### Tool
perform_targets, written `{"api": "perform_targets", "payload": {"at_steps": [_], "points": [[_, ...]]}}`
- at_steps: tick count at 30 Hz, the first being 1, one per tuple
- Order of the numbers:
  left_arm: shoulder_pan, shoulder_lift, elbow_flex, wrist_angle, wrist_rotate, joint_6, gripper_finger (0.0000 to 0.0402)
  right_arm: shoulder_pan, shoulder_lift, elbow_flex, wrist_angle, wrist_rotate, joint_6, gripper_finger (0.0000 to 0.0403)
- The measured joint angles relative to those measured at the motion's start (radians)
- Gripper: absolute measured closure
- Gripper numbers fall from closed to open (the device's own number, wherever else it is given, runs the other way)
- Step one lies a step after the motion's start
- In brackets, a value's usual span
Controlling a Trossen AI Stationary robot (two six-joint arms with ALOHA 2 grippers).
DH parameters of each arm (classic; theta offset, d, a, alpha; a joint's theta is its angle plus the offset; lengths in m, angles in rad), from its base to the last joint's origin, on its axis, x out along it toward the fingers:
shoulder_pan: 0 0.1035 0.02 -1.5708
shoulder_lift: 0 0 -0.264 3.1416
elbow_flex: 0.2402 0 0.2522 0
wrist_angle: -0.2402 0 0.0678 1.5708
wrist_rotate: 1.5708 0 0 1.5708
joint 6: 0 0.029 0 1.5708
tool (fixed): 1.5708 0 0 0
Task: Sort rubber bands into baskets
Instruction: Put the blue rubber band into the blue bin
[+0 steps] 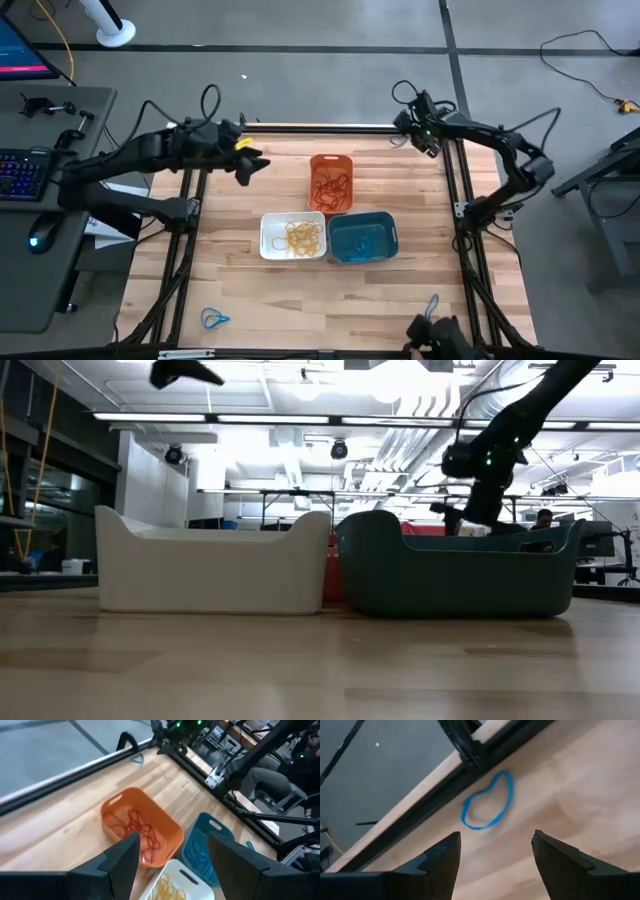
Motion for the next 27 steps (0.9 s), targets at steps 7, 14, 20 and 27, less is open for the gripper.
{"api": "perform_targets", "payload": {"at_steps": [7,14,20,27], "points": [[0.004,-0.062,-0.122,0.022,-0.001,-0.042,0.0176,-0.020,0.207,0.197,-0.128,-0.045,-0.055,0.0169],[0.004,-0.065,-0.131,0.014,0.010,-0.037,0.0176,-0.021,0.399,0.433,-0.369,-0.048,-0.130,0.0169],[0.003,-0.065,-0.131,-0.004,0.012,-0.020,0.0176,-0.021,0.474,0.476,-0.416,-0.049,-0.094,0.0169],[0.003,-0.065,-0.131,-0.020,0.012,-0.004,0.0176,-0.021,0.526,0.479,-0.412,-0.051,-0.048,0.0169]]}}
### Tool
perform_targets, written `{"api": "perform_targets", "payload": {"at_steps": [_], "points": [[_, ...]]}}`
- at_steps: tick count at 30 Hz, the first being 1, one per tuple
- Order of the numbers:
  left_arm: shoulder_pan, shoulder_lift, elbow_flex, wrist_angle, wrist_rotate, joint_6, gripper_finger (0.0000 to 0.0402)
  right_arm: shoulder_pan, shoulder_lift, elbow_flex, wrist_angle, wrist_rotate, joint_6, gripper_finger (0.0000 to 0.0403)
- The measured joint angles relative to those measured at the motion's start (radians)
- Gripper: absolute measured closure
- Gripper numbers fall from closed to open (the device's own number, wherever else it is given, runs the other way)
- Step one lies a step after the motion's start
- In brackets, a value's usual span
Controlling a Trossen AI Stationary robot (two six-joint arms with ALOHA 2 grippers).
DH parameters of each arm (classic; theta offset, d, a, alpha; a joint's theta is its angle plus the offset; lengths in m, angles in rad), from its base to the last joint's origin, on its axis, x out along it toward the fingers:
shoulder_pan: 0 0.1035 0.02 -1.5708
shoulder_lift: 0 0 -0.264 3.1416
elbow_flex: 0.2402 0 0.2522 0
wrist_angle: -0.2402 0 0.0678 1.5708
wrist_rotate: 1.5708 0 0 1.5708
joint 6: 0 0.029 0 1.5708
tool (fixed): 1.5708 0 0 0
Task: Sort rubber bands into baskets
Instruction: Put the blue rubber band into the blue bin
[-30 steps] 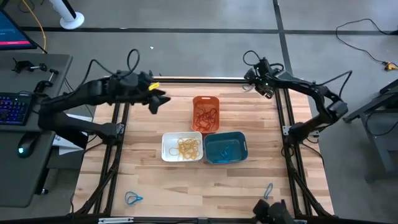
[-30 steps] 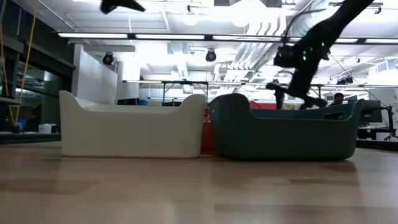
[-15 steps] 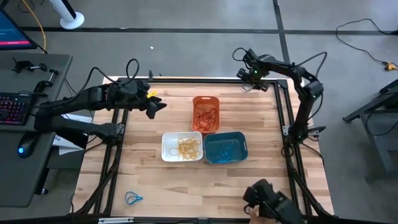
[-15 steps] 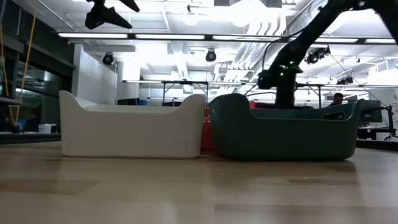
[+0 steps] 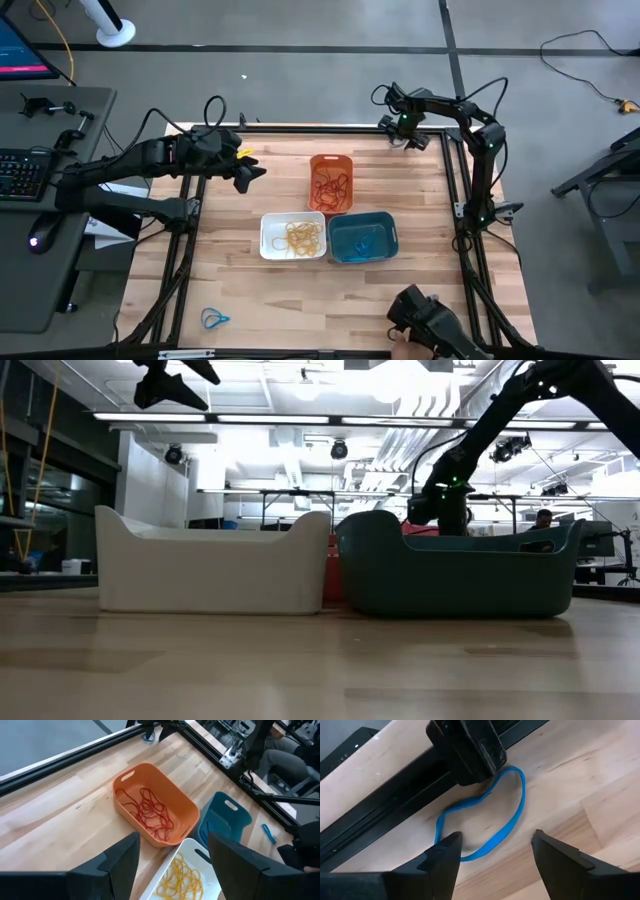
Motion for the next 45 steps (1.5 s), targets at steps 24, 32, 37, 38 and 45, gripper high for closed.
{"api": "perform_targets", "payload": {"at_steps": [24,32,37,38,45], "points": [[0.000,0.000,0.000,0.000,0.000,0.018,0.0176,0.119,0.008,-0.007,-0.186,0.103,-0.401,0.0400],[0.000,0.001,0.000,0.045,-0.005,0.018,0.0176,0.281,-0.203,-0.009,-0.283,0.205,-0.534,0.0402],[0.001,0.012,0.000,0.115,-0.012,0.028,0.0176,0.460,-0.397,-0.006,-0.249,0.115,-0.538,0.0403],[0.002,0.016,0.000,0.138,-0.012,0.032,0.0176,0.506,-0.426,-0.006,-0.238,0.090,-0.524,0.0403],[0.003,0.051,-0.001,0.227,-0.031,0.013,0.0176,0.911,-0.528,-0.005,-0.227,0.029,-0.328,0.0403]]}}
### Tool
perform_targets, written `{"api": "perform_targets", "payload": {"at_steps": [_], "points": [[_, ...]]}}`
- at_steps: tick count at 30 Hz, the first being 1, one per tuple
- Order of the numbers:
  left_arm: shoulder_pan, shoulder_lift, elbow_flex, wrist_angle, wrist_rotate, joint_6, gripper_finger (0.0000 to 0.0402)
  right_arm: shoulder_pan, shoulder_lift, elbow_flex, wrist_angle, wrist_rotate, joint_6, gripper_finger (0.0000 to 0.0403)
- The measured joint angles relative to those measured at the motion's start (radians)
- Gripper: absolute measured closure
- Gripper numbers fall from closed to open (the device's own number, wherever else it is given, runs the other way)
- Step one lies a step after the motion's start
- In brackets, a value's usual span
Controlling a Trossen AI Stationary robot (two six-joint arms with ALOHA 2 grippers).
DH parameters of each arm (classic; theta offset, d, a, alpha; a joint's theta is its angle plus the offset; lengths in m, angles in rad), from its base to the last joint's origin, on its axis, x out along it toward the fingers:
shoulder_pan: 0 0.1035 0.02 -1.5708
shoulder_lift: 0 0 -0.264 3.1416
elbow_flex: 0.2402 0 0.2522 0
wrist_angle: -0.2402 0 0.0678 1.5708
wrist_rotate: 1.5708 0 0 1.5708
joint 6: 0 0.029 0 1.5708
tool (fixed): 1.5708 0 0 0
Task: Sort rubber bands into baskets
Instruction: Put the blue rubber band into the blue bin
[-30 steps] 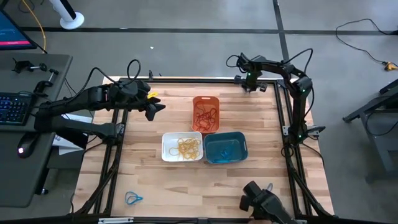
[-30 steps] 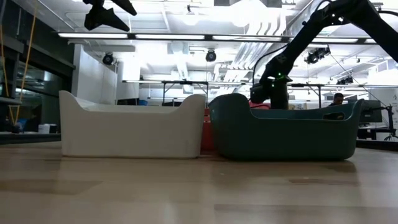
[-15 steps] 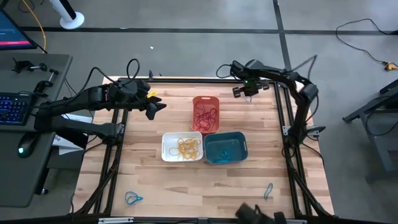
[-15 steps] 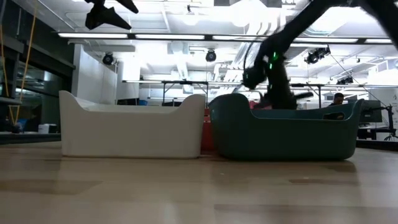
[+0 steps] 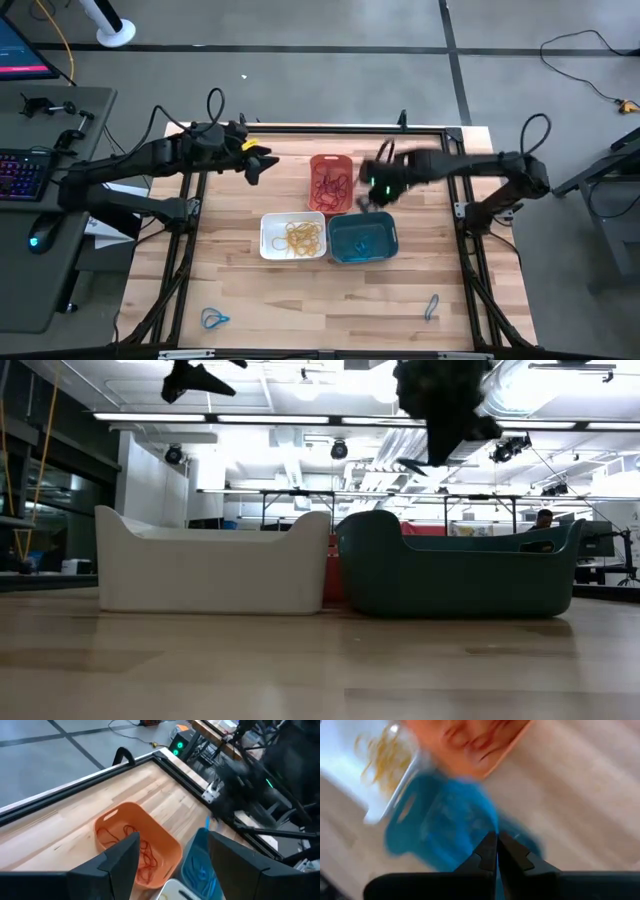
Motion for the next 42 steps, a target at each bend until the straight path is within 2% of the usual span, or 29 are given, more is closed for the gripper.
{"api": "perform_targets", "payload": {"at_steps": [3,6,11,15,18,23,27,30,33,36,38,40,42], "points": [[0.000,0.020,0.000,0.029,0.000,-0.007,0.0176,0.142,0.018,0.000,0.016,0.036,0.093,0.0403],[0.000,0.038,0.000,0.063,0.000,-0.026,0.0176,0.226,0.059,-0.011,0.026,0.093,0.175,0.0403],[0.000,0.060,0.000,0.101,0.000,-0.065,0.0176,0.267,0.126,-0.071,0.087,0.119,0.222,0.0402],[-0.004,0.063,0.000,0.105,0.000,-0.094,0.0176,0.265,0.161,-0.086,0.105,0.056,0.175,0.0386],[-0.005,0.061,0.000,0.106,0.001,-0.108,0.0176,0.258,0.166,-0.086,0.112,0.044,0.122,0.0345],[-0.006,0.060,0.000,0.105,0.002,-0.108,0.0176,0.252,0.166,-0.086,0.097,0.020,0.029,0.0243],[-0.019,0.060,0.000,0.105,0.003,-0.107,0.0176,0.267,0.156,-0.061,0.048,-0.151,-0.020,0.0184],[-0.024,0.060,0.000,0.105,0.004,-0.107,0.0176,0.343,0.131,-0.058,-0.006,-0.227,0.111,0.0171],[-0.024,0.060,0.000,0.101,0.004,-0.107,0.0176,0.461,0.129,-0.058,-0.101,-0.251,0.276,0.0169],[-0.024,0.060,0.000,0.102,0.004,-0.104,0.0176,0.610,0.124,-0.101,-0.128,-0.276,0.523,0.0169],[-0.024,0.060,0.001,0.101,0.004,-0.104,0.0176,0.717,0.109,-0.165,-0.055,-0.341,0.711,0.0169],[-0.024,0.060,0.001,0.102,0.004,-0.098,0.0176,0.821,0.081,-0.249,0.104,-0.394,0.944,0.0169],[-0.024,0.060,0.001,0.102,0.004,-0.086,0.0176,0.910,0.057,-0.343,0.288,-0.401,1.190,0.0169]]}}
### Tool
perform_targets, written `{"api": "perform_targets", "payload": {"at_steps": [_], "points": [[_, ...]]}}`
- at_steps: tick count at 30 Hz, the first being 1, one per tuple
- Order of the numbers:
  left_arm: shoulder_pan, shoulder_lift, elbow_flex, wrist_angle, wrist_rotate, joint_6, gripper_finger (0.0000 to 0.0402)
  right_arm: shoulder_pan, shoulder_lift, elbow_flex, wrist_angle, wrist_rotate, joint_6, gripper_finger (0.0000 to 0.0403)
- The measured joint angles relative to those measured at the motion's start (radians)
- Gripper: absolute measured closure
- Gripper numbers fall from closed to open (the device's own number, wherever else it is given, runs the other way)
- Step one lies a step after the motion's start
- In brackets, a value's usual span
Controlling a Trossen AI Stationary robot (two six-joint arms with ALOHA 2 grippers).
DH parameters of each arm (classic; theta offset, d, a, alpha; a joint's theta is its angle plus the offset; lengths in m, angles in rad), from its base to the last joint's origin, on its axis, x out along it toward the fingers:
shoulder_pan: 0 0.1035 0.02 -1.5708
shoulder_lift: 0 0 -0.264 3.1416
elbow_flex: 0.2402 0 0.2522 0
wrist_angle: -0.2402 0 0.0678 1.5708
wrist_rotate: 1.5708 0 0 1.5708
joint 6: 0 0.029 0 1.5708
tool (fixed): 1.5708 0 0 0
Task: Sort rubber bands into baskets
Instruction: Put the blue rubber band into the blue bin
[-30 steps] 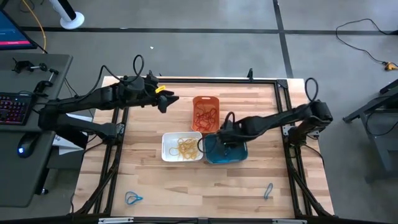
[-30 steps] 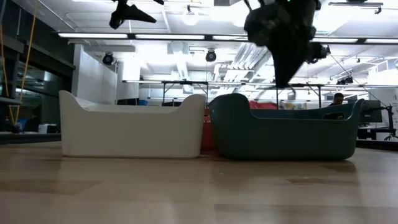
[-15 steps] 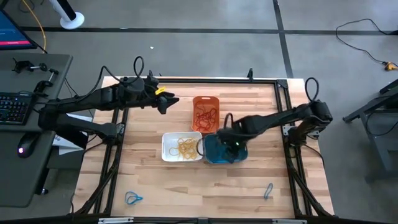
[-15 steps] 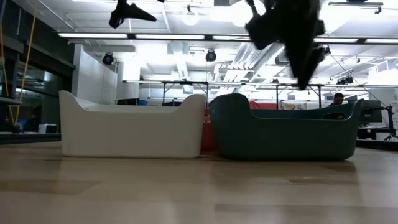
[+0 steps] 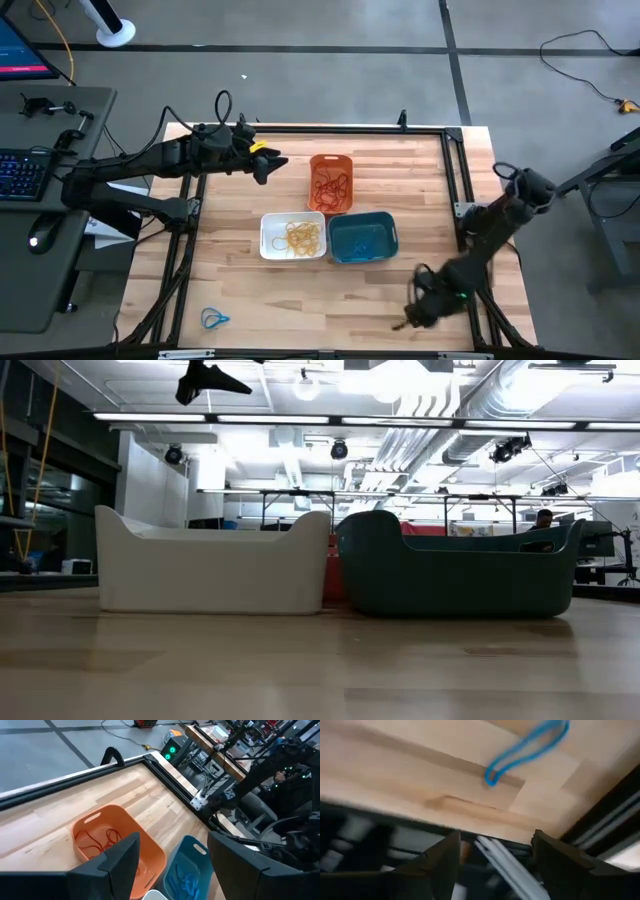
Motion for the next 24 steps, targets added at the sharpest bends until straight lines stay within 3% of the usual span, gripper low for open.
{"api": "perform_targets", "payload": {"at_steps": [3,4,12,20,24], "points": [[0.000,0.000,0.000,0.000,0.000,0.008,0.0176,0.090,-0.021,-0.116,0.194,0.078,0.328,0.0169],[0.001,0.000,0.000,0.000,0.000,0.008,0.0176,0.108,-0.023,-0.137,0.220,0.111,0.368,0.0169],[0.011,0.000,0.000,0.002,0.000,0.008,0.0176,0.081,-0.019,-0.169,0.013,0.144,0.371,0.0169],[0.011,0.000,0.000,0.002,0.000,0.008,0.0176,0.075,-0.006,-0.175,0.061,0.145,0.368,0.0169],[0.011,0.000,0.000,0.003,0.000,0.007,0.0176,0.060,-0.005,-0.280,0.236,0.118,0.375,0.0169]]}}
